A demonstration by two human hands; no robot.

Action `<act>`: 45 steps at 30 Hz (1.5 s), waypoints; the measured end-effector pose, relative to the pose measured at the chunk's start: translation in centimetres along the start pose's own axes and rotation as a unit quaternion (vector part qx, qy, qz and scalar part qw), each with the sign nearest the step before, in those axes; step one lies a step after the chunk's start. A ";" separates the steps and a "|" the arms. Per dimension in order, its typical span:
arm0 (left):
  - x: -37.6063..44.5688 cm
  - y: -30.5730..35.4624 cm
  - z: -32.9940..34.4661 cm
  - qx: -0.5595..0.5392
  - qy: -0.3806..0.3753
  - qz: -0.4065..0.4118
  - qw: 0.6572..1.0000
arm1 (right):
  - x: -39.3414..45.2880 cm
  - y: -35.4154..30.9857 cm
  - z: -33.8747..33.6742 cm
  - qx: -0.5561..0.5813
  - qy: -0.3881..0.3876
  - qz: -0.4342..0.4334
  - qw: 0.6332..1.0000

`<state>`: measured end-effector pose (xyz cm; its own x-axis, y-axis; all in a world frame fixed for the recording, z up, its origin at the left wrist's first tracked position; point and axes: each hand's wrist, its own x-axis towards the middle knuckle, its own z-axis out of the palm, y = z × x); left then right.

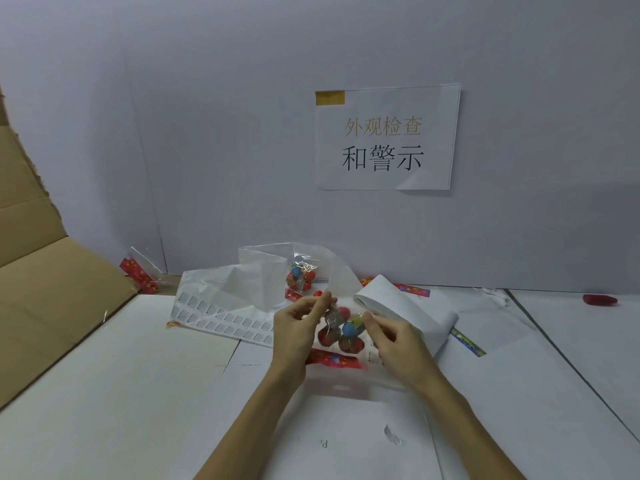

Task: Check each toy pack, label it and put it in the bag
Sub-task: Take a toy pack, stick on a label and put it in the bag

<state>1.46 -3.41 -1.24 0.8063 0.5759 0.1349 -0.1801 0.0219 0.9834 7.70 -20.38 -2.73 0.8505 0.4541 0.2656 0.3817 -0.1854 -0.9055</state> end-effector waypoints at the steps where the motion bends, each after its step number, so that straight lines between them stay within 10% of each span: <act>1: 0.0 0.0 0.0 0.013 0.013 0.031 0.999 | 0.0 0.0 -0.1 0.019 0.002 0.001 1.000; 5: 0.0 -0.1 0.1 0.072 0.039 0.121 0.989 | 0.2 -0.4 -0.5 0.118 -0.048 -0.018 0.992; 12: -0.1 0.0 0.2 -0.036 -0.075 -0.046 0.995 | -0.1 -1.0 -0.8 0.144 -0.091 -0.045 0.984; 24: -0.6 -0.5 0.6 -0.038 -0.062 0.049 0.996 | 0.3 -0.4 0.3 0.262 0.057 0.010 0.963; 28: -0.6 -0.4 0.9 -0.002 -0.083 0.016 0.996 | -0.2 -0.3 0.7 0.061 0.121 -0.132 0.982; 32: -0.8 -0.3 1.0 -0.061 -0.106 -0.035 0.992 | -1.1 -0.3 2.2 -0.215 0.101 -0.321 0.917; 36: -0.1 -0.5 0.2 -0.155 -0.110 -0.064 0.980 | -1.0 -0.3 2.1 -0.262 0.080 -0.342 0.899; 42: 0.4 0.3 0.2 -0.167 -0.085 -0.038 0.981 | -0.7 -1.0 1.7 0.069 0.164 -0.142 0.974; 45: 0.0 -0.3 0.4 -0.098 -0.143 -0.031 0.984 | -0.2 -0.7 1.2 0.276 0.132 0.011 0.952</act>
<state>1.71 -3.71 -1.47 0.9399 0.3151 0.1318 -0.2081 0.2224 0.9525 6.81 -19.30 -2.56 0.9449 0.2071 0.2535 0.1775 0.3267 -0.9283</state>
